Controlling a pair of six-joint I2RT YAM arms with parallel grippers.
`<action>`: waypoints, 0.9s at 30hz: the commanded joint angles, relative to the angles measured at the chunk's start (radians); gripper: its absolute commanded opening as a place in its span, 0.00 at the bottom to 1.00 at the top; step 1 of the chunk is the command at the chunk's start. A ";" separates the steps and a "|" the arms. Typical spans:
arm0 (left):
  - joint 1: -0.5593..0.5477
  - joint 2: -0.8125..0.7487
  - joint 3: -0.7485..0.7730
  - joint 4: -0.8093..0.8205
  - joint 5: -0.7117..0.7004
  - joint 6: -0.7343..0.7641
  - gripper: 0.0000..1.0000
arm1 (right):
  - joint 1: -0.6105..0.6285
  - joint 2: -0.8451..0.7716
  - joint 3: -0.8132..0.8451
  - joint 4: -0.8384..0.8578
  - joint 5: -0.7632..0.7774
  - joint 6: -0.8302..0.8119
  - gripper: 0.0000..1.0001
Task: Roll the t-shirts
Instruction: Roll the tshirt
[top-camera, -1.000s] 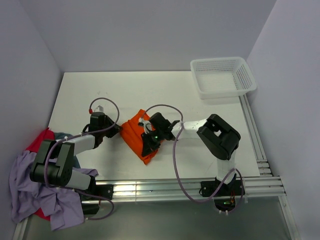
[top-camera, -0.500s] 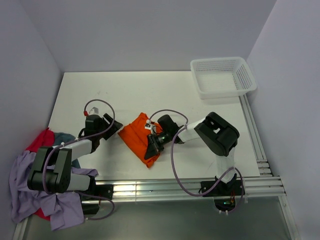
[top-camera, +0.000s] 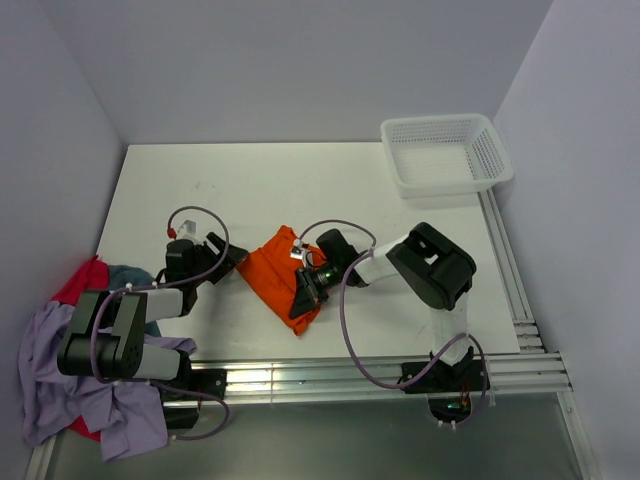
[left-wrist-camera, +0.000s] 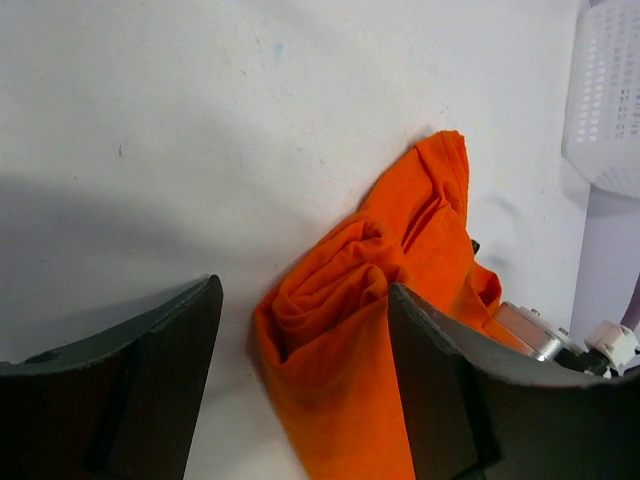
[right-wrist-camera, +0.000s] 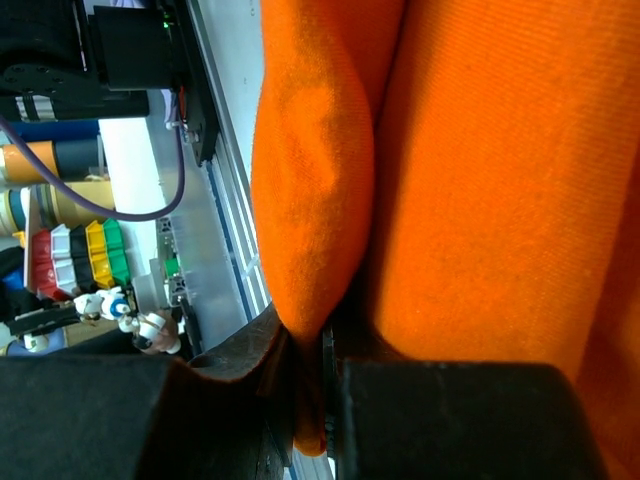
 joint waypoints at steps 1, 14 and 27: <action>0.006 -0.017 -0.037 0.059 0.043 -0.006 0.74 | -0.007 0.019 0.019 0.014 -0.017 -0.015 0.00; 0.005 0.077 -0.037 0.090 0.069 -0.022 0.70 | -0.009 0.028 0.033 0.019 -0.026 -0.009 0.00; 0.003 0.218 0.046 0.158 0.152 -0.022 0.49 | -0.007 0.039 0.033 0.001 -0.005 -0.020 0.00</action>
